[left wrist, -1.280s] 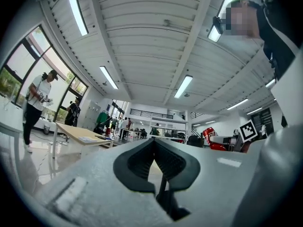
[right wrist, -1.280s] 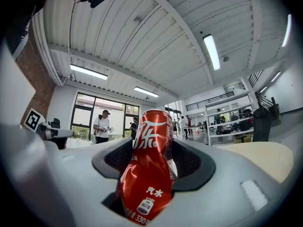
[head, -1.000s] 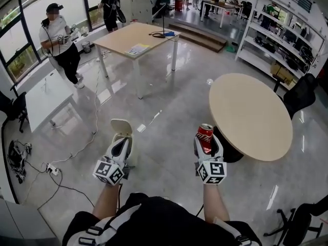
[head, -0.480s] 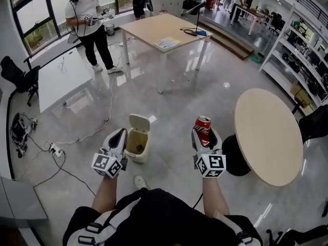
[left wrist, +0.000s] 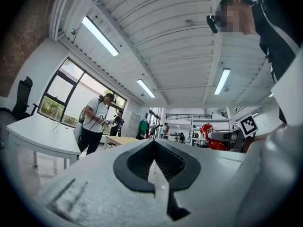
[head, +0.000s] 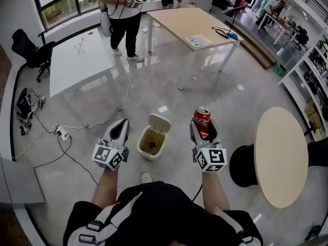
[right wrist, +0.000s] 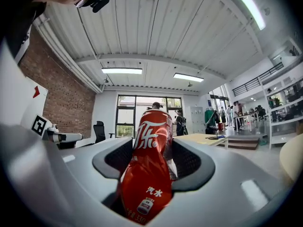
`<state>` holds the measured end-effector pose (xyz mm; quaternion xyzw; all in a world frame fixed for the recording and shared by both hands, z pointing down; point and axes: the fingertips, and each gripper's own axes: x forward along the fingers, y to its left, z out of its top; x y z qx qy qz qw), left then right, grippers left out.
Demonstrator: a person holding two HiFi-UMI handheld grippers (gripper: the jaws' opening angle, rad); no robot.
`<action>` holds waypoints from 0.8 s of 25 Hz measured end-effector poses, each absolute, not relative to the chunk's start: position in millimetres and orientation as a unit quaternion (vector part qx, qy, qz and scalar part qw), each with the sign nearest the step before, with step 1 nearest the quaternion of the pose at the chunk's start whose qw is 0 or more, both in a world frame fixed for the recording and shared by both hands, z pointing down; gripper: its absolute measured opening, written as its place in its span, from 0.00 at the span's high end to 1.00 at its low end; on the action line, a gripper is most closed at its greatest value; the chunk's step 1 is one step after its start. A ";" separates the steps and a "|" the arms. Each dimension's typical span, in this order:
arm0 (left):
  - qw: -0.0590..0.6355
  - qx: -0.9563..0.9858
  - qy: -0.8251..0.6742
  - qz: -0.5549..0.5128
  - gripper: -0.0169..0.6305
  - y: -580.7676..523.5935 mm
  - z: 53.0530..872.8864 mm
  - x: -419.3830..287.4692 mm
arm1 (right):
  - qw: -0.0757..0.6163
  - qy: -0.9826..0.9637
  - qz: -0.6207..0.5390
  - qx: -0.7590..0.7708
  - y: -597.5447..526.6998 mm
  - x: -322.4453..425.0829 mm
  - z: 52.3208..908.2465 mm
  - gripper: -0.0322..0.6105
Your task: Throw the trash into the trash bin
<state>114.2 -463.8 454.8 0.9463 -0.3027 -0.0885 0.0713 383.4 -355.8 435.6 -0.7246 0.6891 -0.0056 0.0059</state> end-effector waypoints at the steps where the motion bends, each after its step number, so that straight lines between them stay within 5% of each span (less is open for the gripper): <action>1: 0.072 0.946 -0.304 -0.086 0.97 -468.1 454.6 111.9 | 0.006 0.693 -0.010 -0.721 -365.1 378.2 438.9 0.53; 20: 0.153 0.910 -0.385 -0.009 0.97 -509.9 538.2 97.8 | -0.054 0.781 -0.120 -0.610 -478.6 328.1 540.9 0.53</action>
